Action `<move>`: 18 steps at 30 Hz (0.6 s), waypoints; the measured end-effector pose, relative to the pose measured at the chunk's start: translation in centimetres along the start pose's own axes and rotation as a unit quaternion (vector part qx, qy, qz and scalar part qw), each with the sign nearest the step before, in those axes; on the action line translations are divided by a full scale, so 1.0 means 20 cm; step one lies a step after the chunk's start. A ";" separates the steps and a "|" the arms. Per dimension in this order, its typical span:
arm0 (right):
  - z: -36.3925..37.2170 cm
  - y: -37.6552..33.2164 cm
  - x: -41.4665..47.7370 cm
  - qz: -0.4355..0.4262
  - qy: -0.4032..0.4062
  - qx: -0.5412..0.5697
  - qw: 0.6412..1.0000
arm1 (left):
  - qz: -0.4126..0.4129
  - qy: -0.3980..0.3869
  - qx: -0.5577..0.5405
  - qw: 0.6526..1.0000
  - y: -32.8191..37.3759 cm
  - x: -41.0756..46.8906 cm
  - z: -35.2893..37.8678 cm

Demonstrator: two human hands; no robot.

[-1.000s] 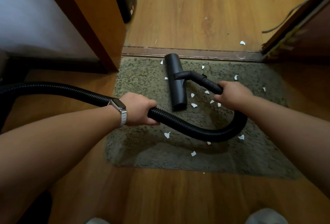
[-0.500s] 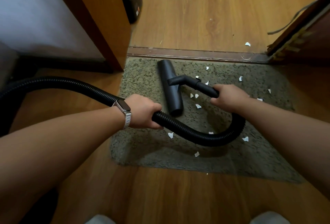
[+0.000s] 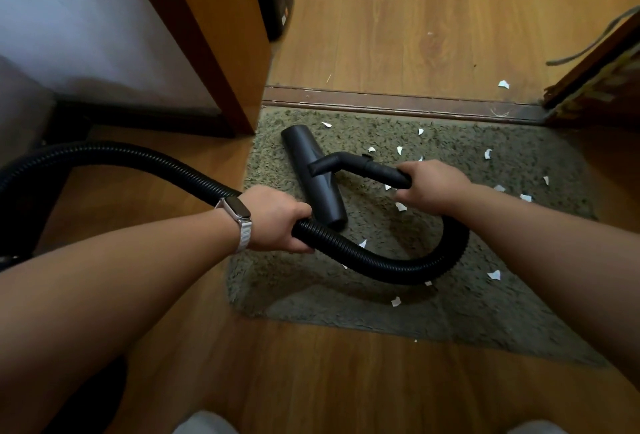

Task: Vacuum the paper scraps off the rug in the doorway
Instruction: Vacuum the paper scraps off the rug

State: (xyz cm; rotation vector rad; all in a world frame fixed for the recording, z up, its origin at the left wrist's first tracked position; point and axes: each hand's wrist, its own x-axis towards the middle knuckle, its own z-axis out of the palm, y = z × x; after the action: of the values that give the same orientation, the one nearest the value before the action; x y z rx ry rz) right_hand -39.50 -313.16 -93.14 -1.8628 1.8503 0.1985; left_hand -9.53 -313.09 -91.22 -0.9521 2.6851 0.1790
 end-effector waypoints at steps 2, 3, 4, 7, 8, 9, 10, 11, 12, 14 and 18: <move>-0.02 0.04 0.00 0.011 0.000 0.006 1.000 | -0.004 0.000 -0.001 1.000 0.01 0.02 0.00; -0.03 0.07 -0.01 0.019 0.002 0.007 1.000 | -0.005 0.001 -0.002 1.000 0.01 0.04 0.01; -0.04 0.10 -0.01 0.029 0.003 0.008 1.000 | -0.005 0.002 -0.002 1.000 0.02 0.05 0.01; -0.07 0.19 -0.05 0.071 0.003 0.022 0.997 | -0.011 0.004 -0.008 1.000 0.04 0.10 -0.01; -0.07 0.23 -0.07 0.085 0.004 0.029 0.996 | -0.014 0.003 -0.010 1.000 0.05 0.12 -0.01; -0.07 0.26 -0.09 0.098 0.007 0.032 0.995 | -0.016 0.003 -0.010 1.000 0.06 0.13 -0.02; -0.06 0.29 -0.11 0.110 0.010 0.033 0.993 | -0.016 0.004 -0.008 1.000 0.07 0.15 -0.02; -0.05 0.31 -0.13 0.121 0.012 0.035 0.992 | -0.013 0.004 -0.006 1.000 0.08 0.17 -0.03; -0.04 0.34 -0.15 0.132 0.014 0.038 0.990 | -0.009 0.004 -0.003 1.000 0.10 0.19 -0.04; -0.04 0.39 -0.20 0.153 0.016 0.042 0.987 | 0.000 0.005 -0.005 1.000 0.13 0.22 -0.05; -0.06 0.50 -0.30 0.180 0.015 0.039 0.983 | 0.015 0.017 -0.006 1.000 0.24 0.31 -0.08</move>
State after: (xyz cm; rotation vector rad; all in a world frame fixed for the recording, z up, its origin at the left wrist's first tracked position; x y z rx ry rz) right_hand -49.78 -307.89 -91.85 -1.4746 2.1722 0.2170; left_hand -17.43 -313.37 -91.51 -0.9280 2.7339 0.1861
